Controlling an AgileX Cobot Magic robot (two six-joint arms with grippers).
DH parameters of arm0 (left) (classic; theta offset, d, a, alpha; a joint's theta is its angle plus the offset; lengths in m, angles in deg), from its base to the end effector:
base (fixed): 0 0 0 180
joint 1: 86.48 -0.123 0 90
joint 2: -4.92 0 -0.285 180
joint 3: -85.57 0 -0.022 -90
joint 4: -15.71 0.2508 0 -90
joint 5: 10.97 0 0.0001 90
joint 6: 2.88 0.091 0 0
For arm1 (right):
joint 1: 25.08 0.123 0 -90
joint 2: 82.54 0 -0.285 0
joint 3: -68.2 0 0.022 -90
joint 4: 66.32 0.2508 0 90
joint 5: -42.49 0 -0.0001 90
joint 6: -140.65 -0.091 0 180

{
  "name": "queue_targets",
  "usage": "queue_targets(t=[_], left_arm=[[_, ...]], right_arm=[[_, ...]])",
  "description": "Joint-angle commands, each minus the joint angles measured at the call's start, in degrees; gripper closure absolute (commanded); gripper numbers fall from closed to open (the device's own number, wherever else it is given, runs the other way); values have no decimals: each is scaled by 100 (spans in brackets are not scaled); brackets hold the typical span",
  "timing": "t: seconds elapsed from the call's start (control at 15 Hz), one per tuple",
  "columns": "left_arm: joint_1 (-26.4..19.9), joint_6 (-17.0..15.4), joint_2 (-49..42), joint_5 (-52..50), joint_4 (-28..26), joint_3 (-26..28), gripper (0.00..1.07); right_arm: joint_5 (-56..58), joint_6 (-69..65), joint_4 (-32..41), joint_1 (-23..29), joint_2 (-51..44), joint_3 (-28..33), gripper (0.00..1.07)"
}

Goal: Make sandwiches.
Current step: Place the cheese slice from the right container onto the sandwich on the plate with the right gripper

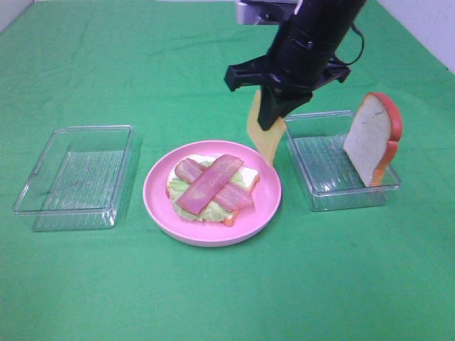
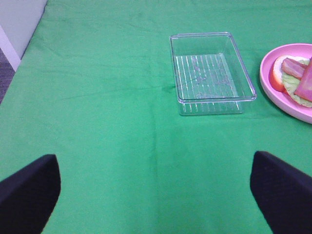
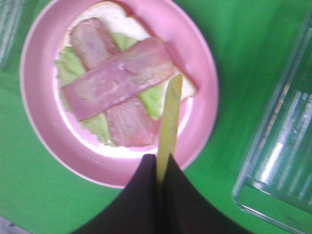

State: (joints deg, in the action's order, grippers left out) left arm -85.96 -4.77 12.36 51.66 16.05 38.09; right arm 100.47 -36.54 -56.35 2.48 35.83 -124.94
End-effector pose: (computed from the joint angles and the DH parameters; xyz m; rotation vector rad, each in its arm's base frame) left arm -0.0094 0.0006 0.2799 -0.0250 2.0515 -0.0191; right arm 0.3570 0.2014 0.2431 -0.6543 2.7980 0.3174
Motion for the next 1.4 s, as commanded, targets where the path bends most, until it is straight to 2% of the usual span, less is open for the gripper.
queue_targets(t=[0.07, 0.27, 0.4, 0.73, 0.87, 1.13, 1.2, 1.33, 1.4], left_arm=[[-11, 17, -120, -92, -34, -6, 6], [-11, 17, -120, -92, -34, -6, 6], [-11, 17, -120, -92, -34, -6, 6], [-11, 17, -120, -92, -34, -6, 6], [-11, 17, -120, -92, -34, -6, 6], [-11, 17, -120, -92, -34, -6, 6], [-11, 17, -120, -92, -34, -6, 6], [-11, 17, -120, -92, -34, -6, 6], [-11, 17, -120, -92, -34, -6, 6]], right_arm=[[-785, 138, 178, 796, -17, -17, 107], [-1123, 143, 338, 1117, 160, -17, 107], [-1175, 155, 573, 1106, 413, -17, 107], [-1375, 201, 498, 1106, 1014, -17, 107], [-1398, 189, 332, 1106, 1100, -17, 107], [-1409, -625, -1043, 1106, 1220, -17, 107], [-1409, -814, -1306, 1106, 1220, -17, 101], [-1398, -900, -1461, 1106, 1220, -17, 80], [-1387, -900, -1461, 1106, 1220, -17, 39]])
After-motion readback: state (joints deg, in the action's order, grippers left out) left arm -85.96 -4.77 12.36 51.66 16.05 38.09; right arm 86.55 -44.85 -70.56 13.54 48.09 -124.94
